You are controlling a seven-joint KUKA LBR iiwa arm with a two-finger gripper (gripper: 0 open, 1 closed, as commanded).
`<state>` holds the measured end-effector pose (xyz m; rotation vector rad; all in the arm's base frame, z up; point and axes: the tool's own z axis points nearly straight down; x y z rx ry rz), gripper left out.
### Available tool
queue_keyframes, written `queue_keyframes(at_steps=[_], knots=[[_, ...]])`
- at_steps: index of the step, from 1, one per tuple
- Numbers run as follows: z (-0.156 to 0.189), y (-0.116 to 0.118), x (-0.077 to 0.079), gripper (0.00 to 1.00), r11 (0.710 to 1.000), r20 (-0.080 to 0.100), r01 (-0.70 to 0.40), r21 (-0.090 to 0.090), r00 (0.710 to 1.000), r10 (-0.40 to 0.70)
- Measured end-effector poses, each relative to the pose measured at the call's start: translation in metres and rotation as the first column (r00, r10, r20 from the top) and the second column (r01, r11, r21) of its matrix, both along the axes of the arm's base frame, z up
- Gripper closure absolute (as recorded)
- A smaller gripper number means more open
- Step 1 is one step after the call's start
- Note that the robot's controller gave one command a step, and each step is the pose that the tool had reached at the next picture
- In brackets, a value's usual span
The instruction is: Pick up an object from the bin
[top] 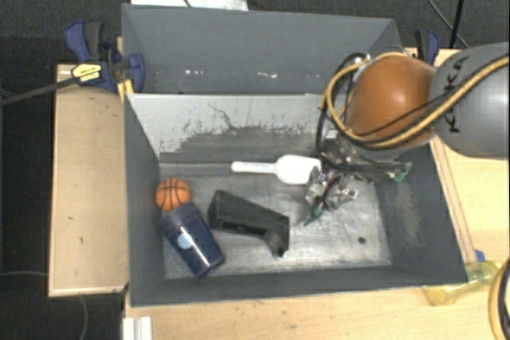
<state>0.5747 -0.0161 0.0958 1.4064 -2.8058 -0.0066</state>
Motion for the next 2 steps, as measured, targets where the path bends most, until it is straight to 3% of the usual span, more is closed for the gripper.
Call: queue_keyframes(at_steps=[1, 2], knots=[[0.014, 0.0, 0.003, 1.0, 1.0, 0.011, 0.001, -0.001, 1.0, -0.001], [0.025, 0.0, 0.001, 1.0, 1.0, 0.005, 0.002, 0.0, 1.0, -0.002]])
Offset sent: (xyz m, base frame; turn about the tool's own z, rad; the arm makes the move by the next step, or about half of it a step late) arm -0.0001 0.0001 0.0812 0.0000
